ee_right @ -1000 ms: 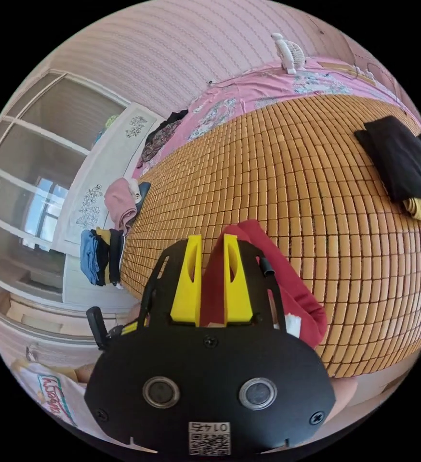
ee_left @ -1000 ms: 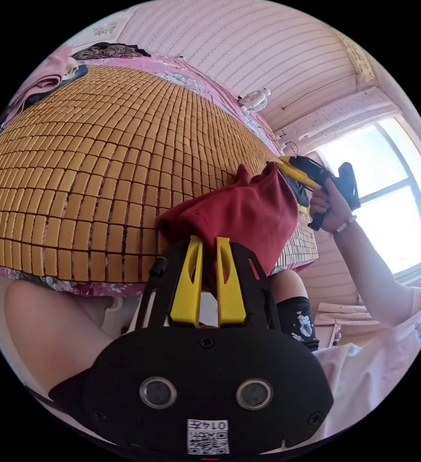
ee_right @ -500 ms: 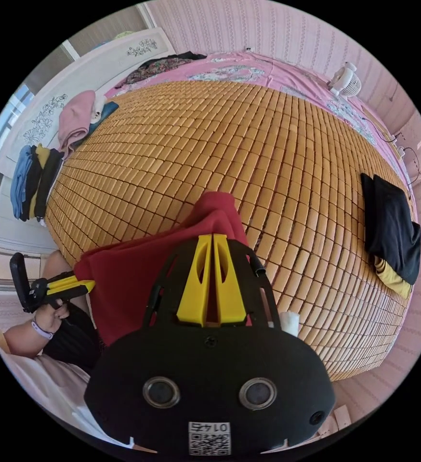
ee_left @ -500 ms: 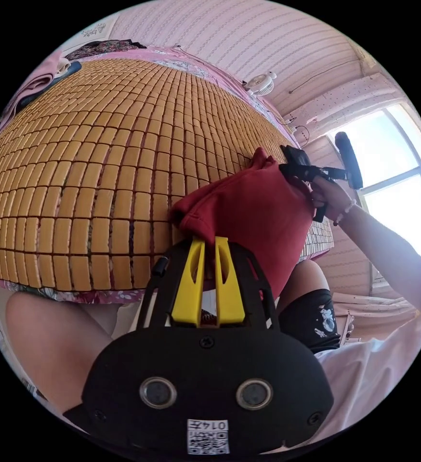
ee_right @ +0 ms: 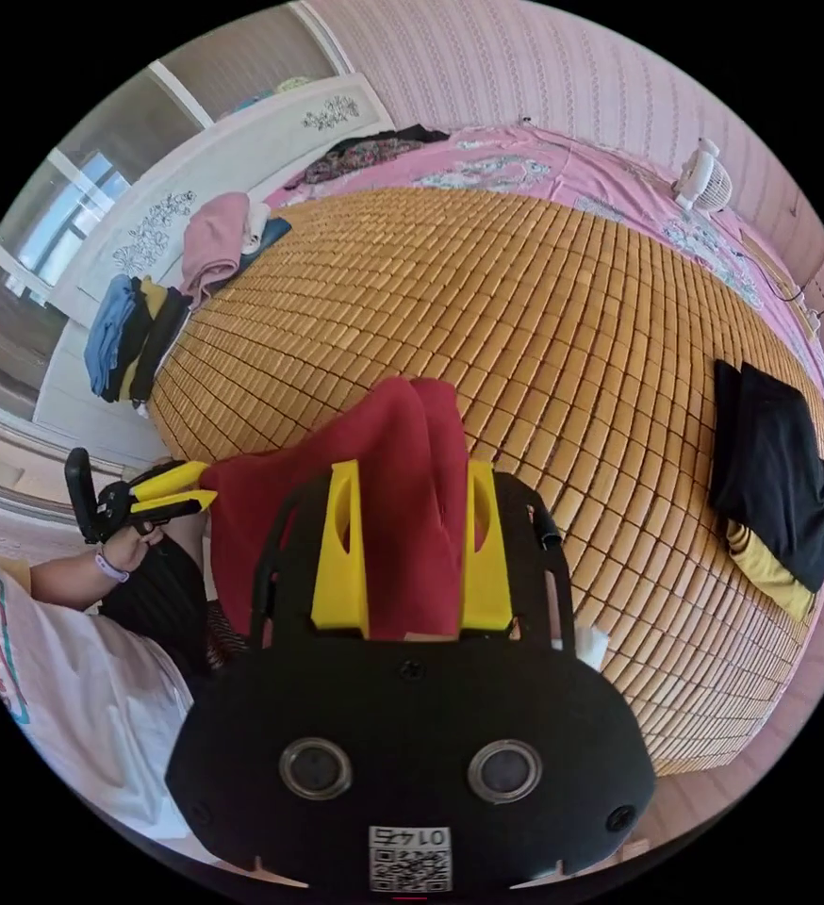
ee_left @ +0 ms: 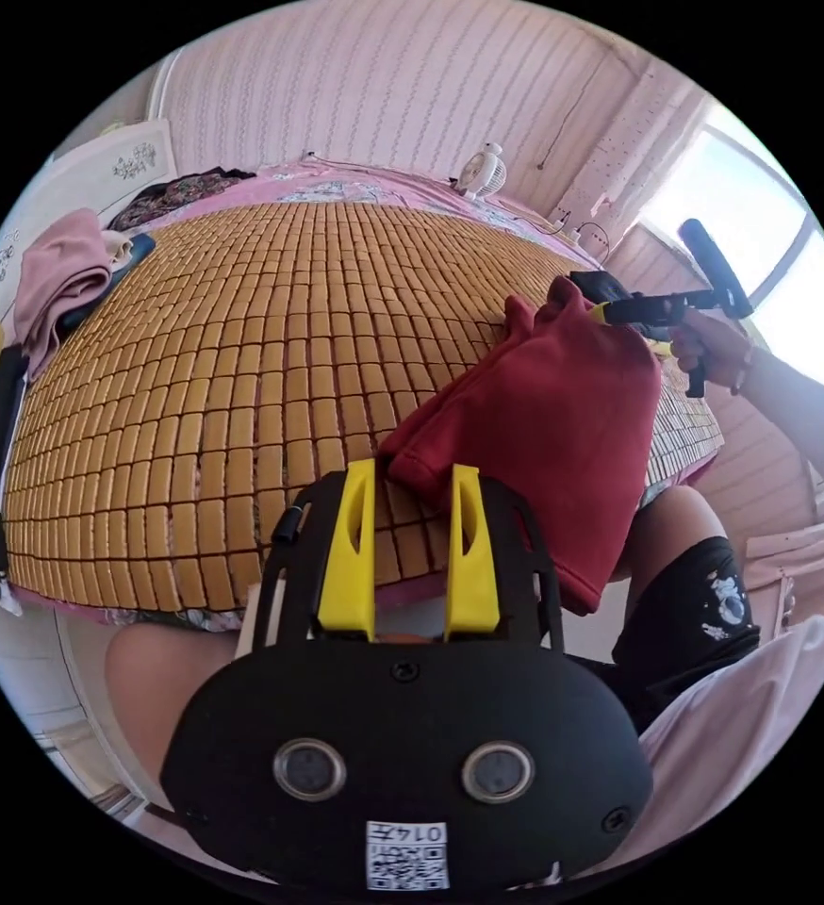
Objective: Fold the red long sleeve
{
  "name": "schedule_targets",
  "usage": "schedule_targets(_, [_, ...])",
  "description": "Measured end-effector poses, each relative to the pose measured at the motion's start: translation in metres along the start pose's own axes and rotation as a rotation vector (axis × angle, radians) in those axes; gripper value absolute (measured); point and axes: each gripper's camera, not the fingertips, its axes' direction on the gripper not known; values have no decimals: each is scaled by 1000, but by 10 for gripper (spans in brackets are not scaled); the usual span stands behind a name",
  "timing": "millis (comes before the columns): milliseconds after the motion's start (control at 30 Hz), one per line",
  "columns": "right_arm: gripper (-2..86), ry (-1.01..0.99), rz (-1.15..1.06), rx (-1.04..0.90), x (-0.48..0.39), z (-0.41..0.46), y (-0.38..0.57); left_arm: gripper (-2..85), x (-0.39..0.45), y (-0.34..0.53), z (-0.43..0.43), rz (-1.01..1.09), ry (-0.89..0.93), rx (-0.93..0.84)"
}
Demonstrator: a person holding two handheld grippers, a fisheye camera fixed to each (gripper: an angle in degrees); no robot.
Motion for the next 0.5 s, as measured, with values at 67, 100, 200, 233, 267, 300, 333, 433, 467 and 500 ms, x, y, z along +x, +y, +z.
schedule_targets(67, [162,-16,35,-45,12,13,-6,122,7,-4,13,5,-14,-33])
schedule_targets(100, [160,-53,54,-79,20,22,-11,122,6,-5,17,0,-4,-44])
schedule_targets(200, [150,-166,81,-151,43,33,-21,121,4,-10,21,-27,44,-77])
schedule_targets(233, [143,-204,96,-175,51,34,-24,120,7,-13,22,-16,44,-99])
schedule_targets(267, [140,-214,97,-184,54,33,-24,118,11,-15,22,-6,49,-116])
schedule_targets(300, [127,-216,73,-197,55,31,-24,117,12,-16,22,-3,50,-124])
schedule_targets(333, [113,-203,35,-194,54,28,-21,106,15,-19,23,3,56,-142])
schedule_targets(433, [86,-207,-11,-135,51,13,-4,55,14,-22,17,-17,104,-170])
schedule_targets(467, [84,-213,-16,-120,51,9,1,42,14,-19,8,-38,115,-147])
schedule_targets(500, [79,-227,-36,-83,50,0,12,40,16,-17,3,-30,108,-138])
